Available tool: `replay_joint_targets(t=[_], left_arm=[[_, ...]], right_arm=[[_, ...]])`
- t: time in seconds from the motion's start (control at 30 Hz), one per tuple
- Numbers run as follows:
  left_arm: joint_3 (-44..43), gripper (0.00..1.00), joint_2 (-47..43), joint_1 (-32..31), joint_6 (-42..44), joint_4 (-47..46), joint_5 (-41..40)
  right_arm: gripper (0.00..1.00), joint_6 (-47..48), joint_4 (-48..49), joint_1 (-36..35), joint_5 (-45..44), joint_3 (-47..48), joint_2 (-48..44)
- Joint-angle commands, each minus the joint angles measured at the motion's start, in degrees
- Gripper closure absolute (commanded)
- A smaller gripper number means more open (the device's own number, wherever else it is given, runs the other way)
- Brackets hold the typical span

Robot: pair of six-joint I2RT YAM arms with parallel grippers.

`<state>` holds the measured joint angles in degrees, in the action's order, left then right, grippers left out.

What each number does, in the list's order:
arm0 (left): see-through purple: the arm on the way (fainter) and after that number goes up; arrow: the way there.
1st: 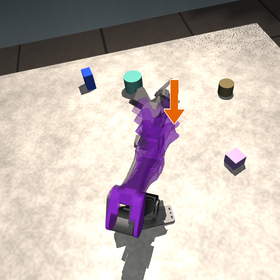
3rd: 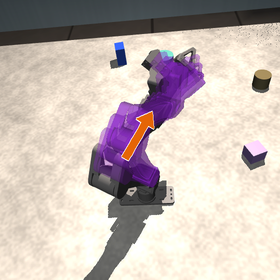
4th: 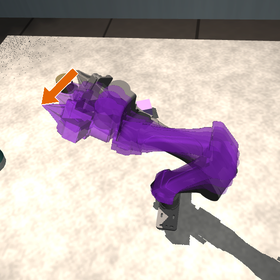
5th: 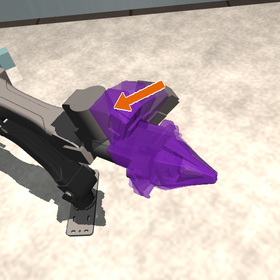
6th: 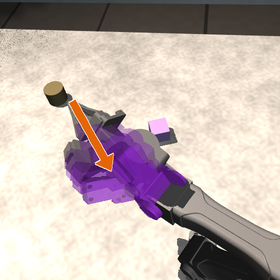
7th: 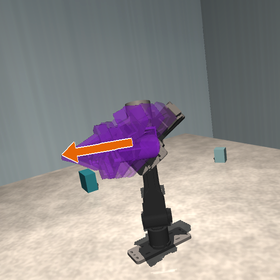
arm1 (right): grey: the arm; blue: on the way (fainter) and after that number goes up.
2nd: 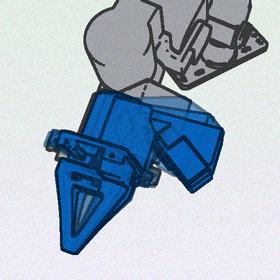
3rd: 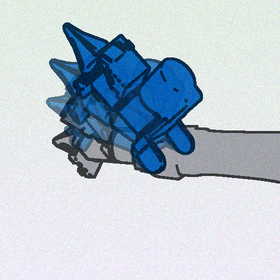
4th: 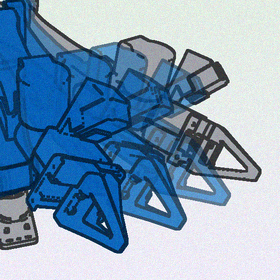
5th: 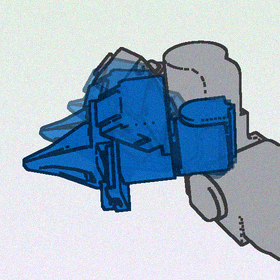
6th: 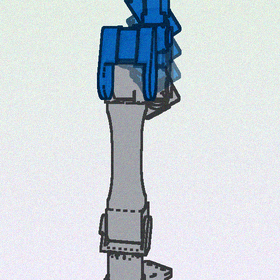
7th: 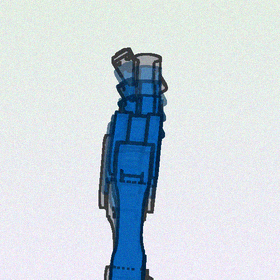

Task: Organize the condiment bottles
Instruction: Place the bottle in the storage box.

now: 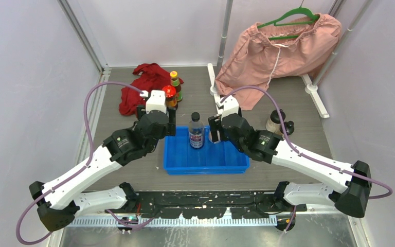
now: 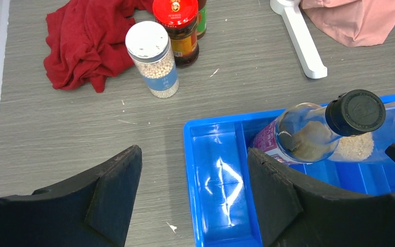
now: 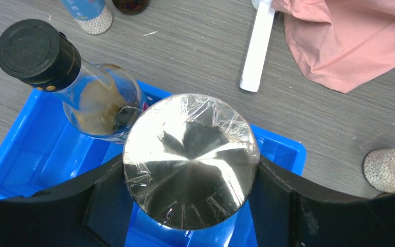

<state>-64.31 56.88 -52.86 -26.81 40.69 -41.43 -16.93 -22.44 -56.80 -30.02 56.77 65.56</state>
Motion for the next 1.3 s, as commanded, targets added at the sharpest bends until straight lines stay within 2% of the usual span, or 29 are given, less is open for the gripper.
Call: replay_joint_targets(t=[0.0, 1.27], left_arm=[[-0.55, 0.25, 0.48, 0.13, -1.18, -0.10, -0.53], [0.26, 0.25, 1.91, -0.05, -1.23, -0.87, -1.45]], right_arm=[[0.86, 1.81, 7.62, -0.24, -0.55, 0.18, -0.47], [0.86, 3.39, 16.84, -0.24, -1.62, -5.88, 5.09]])
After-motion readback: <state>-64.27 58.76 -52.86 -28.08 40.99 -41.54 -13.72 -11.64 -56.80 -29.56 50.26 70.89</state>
